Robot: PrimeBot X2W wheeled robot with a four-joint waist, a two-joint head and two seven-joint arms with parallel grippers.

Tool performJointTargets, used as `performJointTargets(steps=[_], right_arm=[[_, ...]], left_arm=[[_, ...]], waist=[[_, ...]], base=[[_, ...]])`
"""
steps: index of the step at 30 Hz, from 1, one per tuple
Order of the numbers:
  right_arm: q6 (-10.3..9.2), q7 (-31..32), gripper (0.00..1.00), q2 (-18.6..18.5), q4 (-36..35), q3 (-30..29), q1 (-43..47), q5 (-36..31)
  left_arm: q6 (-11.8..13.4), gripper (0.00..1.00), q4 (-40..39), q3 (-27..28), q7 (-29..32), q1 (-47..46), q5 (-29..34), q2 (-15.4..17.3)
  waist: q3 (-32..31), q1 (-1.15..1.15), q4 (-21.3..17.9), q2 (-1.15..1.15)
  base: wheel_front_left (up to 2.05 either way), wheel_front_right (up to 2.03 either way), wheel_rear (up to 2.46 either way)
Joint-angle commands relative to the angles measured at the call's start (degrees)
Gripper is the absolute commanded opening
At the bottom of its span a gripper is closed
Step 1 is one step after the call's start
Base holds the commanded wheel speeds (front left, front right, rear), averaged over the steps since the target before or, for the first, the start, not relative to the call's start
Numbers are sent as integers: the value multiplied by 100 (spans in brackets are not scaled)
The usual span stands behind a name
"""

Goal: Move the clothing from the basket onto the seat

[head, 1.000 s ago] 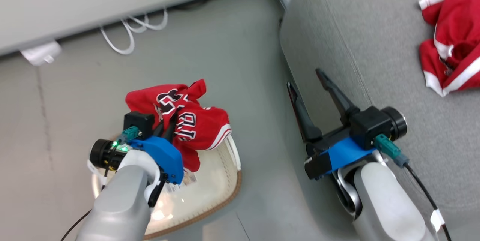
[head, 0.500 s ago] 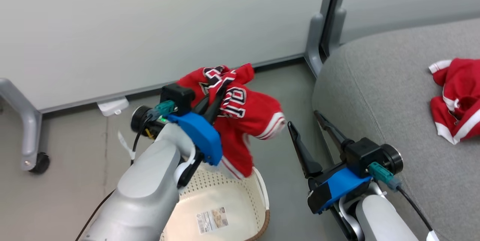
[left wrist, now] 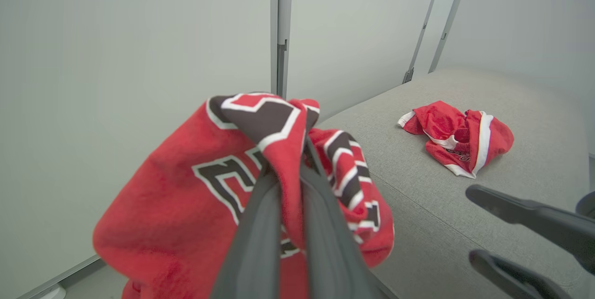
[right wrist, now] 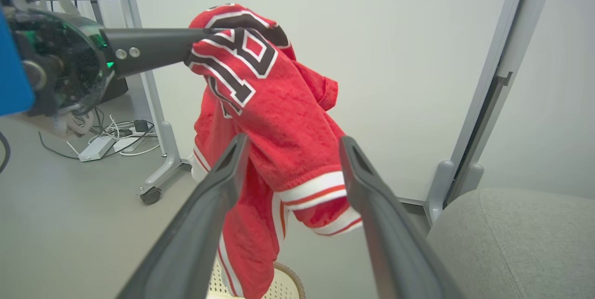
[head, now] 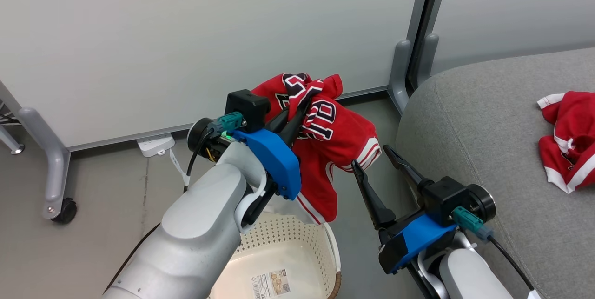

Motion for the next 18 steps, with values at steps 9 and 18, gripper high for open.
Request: performJointTargets(steps=[9,18], right_arm=[[-3,224,100,-185,128,298,-321,-35],[-2,506,100,-396,912,598,-1073,-29]], left_arm=[[89,0,-27,-262,-37,44,-341,16],[168,0,-245,-623,35,-61,-730,17]], waist=[[77,0,-5,0],[191,0,124,0]], base=[[0,0,0],[0,0,0]])
